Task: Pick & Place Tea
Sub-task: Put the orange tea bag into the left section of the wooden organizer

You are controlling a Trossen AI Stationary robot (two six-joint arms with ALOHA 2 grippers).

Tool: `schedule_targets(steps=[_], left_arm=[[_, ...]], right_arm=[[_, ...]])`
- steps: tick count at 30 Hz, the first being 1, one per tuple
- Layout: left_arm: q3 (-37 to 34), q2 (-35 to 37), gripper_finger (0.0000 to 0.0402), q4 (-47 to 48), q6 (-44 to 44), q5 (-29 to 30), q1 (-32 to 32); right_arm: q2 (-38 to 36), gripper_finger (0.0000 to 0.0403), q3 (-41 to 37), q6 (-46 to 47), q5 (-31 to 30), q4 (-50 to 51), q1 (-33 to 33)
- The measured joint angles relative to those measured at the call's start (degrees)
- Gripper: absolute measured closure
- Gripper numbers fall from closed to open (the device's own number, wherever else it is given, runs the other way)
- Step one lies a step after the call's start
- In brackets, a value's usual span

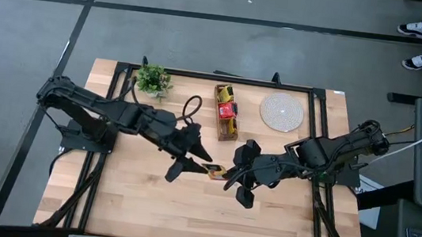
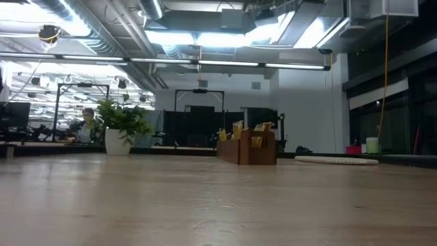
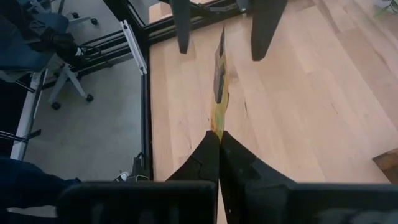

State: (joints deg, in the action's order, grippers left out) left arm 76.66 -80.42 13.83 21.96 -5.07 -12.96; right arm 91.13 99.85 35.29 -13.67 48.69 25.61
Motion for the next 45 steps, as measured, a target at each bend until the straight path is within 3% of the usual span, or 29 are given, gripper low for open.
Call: schedule_targets(steps=[6,12,14,21,26,33,40,45], left_arm=[[0.00,-0.16,0.0250,-0.31,-1.34,-0.12,-0.01],[0.00,-0.16,0.0372,-0.36,-3.30,-1.39,-0.01],[0.00,-0.16,0.0391,-0.36,-3.85,-2.12,-0.01],[0.00,-0.16,0.0399,-0.35,-3.62,-2.34,-0.03],[0.00,-0.16,0.0399,0.15,-1.70,0.67,-0.06],[0.00,-0.16,0.0399,1.78,0.81,4.03,0.44],[0.00,-0.16,0.0399,1.35,7.26,10.41,2.73],[0.00,-0.16,0.0400,1.64,15.06,18.91,5.10]], right_arm=[[0.00,0.0402,0.00,-0.56,0.09,-0.01,0.00],[0.00,0.0402,0.00,-1.31,0.24,-0.09,0.00],[0.00,0.0402,0.00,-1.34,0.24,-0.09,0.00],[0.00,0.0391,0.00,-1.29,0.28,-0.11,0.00],[-0.03,0.0372,0.09,-1.11,0.28,0.03,0.00],[-0.17,0.0340,6.19,-1.16,0.29,4.94,0.17],[-0.31,0.0331,16.08,-0.89,0.18,15.93,0.33],[-0.28,0.0337,20.47,-1.17,-2.49,20.25,0.59]])
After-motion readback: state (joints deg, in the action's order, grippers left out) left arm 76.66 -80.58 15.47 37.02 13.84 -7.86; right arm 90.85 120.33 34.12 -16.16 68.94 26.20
